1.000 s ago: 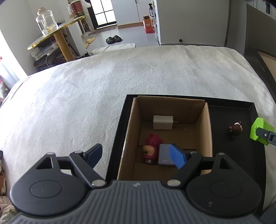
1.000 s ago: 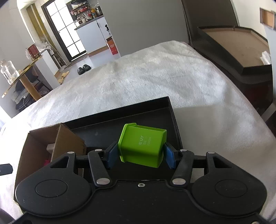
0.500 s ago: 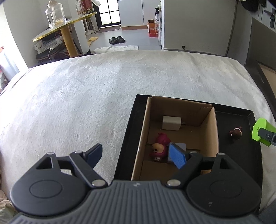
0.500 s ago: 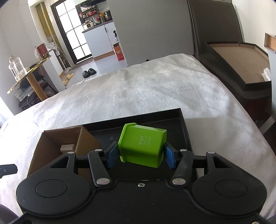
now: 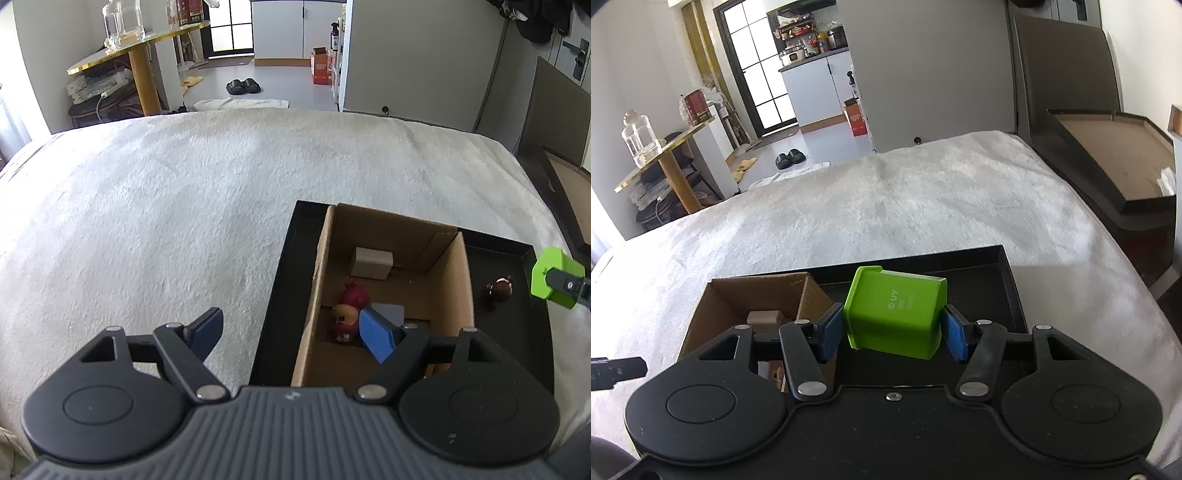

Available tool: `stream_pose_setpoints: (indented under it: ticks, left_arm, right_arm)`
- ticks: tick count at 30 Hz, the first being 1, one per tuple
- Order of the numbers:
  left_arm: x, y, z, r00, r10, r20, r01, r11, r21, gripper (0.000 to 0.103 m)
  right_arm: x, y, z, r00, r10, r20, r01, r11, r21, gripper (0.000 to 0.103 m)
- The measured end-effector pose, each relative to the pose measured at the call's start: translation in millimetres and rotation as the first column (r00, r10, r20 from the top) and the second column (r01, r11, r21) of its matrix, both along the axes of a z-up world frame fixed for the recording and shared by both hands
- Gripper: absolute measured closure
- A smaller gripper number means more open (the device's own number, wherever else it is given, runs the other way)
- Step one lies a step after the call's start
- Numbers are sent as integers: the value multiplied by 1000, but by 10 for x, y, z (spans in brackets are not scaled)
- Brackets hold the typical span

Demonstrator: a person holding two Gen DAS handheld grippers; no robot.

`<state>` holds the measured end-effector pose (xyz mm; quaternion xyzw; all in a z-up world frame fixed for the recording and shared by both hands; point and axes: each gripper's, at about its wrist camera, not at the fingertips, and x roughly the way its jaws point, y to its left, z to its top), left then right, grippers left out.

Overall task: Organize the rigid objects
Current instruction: 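Carry the green cube over the box with the right tool while left tool grips box wall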

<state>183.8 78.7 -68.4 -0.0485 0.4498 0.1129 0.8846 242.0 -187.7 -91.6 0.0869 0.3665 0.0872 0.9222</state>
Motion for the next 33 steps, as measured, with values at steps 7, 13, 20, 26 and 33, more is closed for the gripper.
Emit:
stream_pose_setpoints:
  ticks: [7, 13, 20, 26, 33]
  left_arm:
    - [5, 82, -84, 1000, -6, -13, 6, 1000, -21, 22]
    - [22, 98, -163, 999, -11, -32, 9, 999, -34, 22]
    - [58, 141, -261, 998, -23, -53, 20, 998, -67, 22]
    - [87, 171, -323, 997, -44, -58, 39, 995, -90, 25]
    - [128, 205, -397, 995, -65, -75, 54, 989, -139, 44]
  right_arm:
    - [-38, 133, 82, 1000, 8, 17, -8, 1000, -12, 53]
    - [-61, 292, 87, 998, 53, 24, -52, 998, -43, 54]
    - [-70, 458, 84, 996, 85, 20, -83, 995, -56, 54]
    - [-45, 648, 87, 993, 116, 20, -114, 991, -70, 54]
    - [-4, 884, 83, 988, 156, 15, -154, 984, -93, 53]
